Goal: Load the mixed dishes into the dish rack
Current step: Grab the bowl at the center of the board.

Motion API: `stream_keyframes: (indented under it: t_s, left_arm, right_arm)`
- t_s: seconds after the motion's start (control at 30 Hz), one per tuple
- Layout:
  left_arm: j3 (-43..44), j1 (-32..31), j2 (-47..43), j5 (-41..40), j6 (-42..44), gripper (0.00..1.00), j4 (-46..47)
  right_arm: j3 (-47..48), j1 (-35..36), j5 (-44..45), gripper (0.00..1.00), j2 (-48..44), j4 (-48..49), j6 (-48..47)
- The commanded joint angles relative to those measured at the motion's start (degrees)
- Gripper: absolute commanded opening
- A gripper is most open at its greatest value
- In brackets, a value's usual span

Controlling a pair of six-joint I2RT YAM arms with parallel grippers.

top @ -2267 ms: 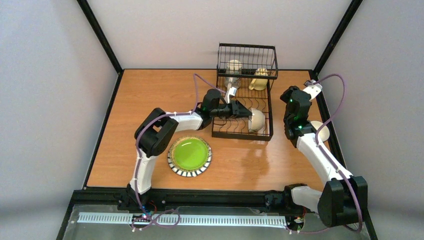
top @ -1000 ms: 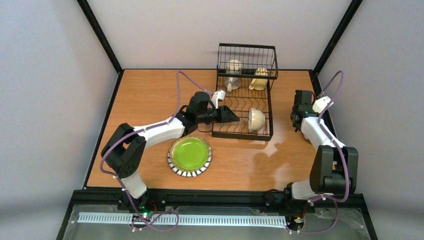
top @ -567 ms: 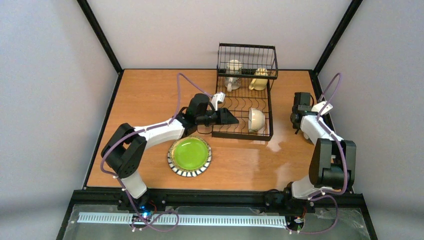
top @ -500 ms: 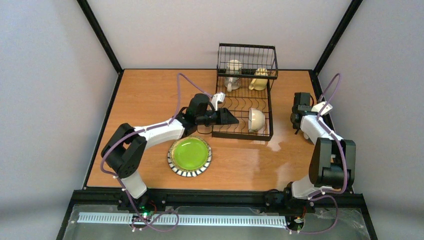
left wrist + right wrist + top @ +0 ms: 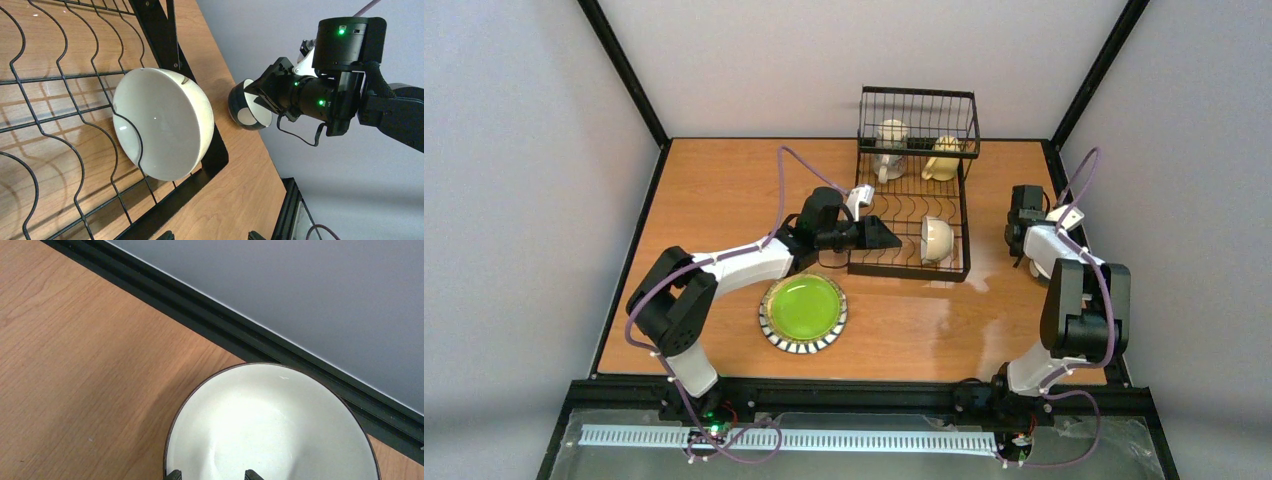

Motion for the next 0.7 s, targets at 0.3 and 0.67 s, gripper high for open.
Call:
stream_keyframes:
  t_s: [0.3, 0.67]
  left_arm:
    - [1.81, -0.53, 1.02, 0.96, 0.26, 0.83, -0.17]
    - [2.37, -1.21, 1.44, 1.56, -0.44, 0.83, 0.43]
  right_arm:
    - [1.77, -0.95, -1.43, 0.73, 0.96, 1.78, -0.62]
    - [1.85, -0.43, -2.78, 0.73, -4.09, 1.55, -0.77]
